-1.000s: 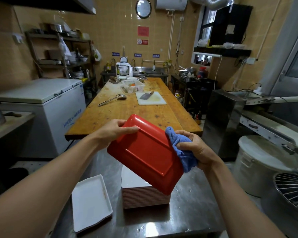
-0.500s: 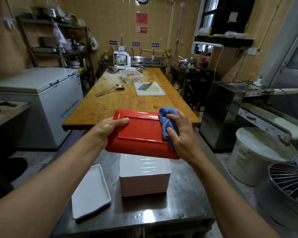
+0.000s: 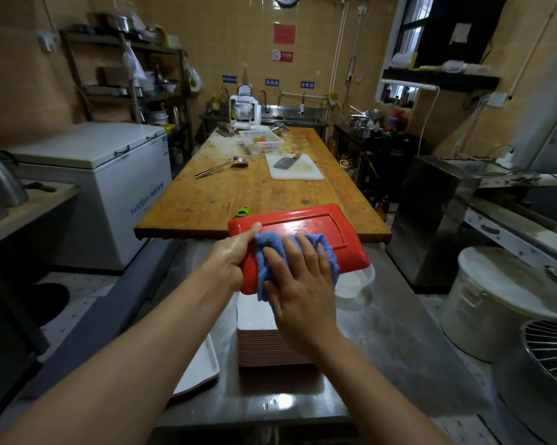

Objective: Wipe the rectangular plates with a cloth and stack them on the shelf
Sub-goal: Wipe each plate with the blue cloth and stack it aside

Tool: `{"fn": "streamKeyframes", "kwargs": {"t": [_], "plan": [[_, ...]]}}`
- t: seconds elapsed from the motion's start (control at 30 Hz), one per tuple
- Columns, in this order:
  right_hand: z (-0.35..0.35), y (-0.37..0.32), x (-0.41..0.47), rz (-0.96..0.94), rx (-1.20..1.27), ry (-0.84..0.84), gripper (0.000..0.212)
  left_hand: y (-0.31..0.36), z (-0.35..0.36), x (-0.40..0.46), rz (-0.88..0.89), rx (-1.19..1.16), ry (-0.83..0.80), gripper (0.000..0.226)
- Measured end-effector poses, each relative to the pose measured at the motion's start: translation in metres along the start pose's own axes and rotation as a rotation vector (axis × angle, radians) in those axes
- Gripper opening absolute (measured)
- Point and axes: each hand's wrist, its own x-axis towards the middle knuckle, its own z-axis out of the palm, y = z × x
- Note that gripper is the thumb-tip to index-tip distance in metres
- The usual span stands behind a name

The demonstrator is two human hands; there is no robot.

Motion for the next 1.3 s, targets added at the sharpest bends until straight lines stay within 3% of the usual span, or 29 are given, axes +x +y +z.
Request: {"fn": "streamKeyframes", "kwargs": {"t": [0.1,0.3,0.53,0.67,0.8,1.0,1.1,1.3], "plan": [[0.002,-0.003,0.013,0.035,0.034,-0.007,0.048,0.0,-0.01,0.004,0.086,-0.029,0.048,0.052],[-0.003,0.01,0.054,0.187,0.087,-0.172,0.071,0.0,-0.024,-0.004,0.271,-0.043,0.12,0.017],[-0.002,0.038,0.048,0.451,0.364,-0.242,0.041,0.001,-0.051,-0.014,0.286,-0.064,0.168,0.02],[0.002,0.024,0.03,0.455,0.311,-0.2,0.046,-0.004,-0.068,-0.017,0.282,-0.067,0.195,0.025],[0.017,0.02,0.024,0.555,0.388,-0.29,0.008,-0.009,-0.087,-0.022,0.298,-0.065,0.235,0.015],[0.032,0.008,0.027,0.653,0.486,-0.219,0.018,-0.004,-0.121,-0.031,0.43,-0.038,0.36,0.017],[0.032,-0.01,0.033,0.604,0.624,-0.208,0.017,0.001,-0.136,-0.036,0.637,0.187,0.435,0.017],[0.043,-0.037,0.032,0.522,0.704,-0.234,0.013,-0.027,-0.158,-0.033,0.973,1.196,0.562,0.021]]}}
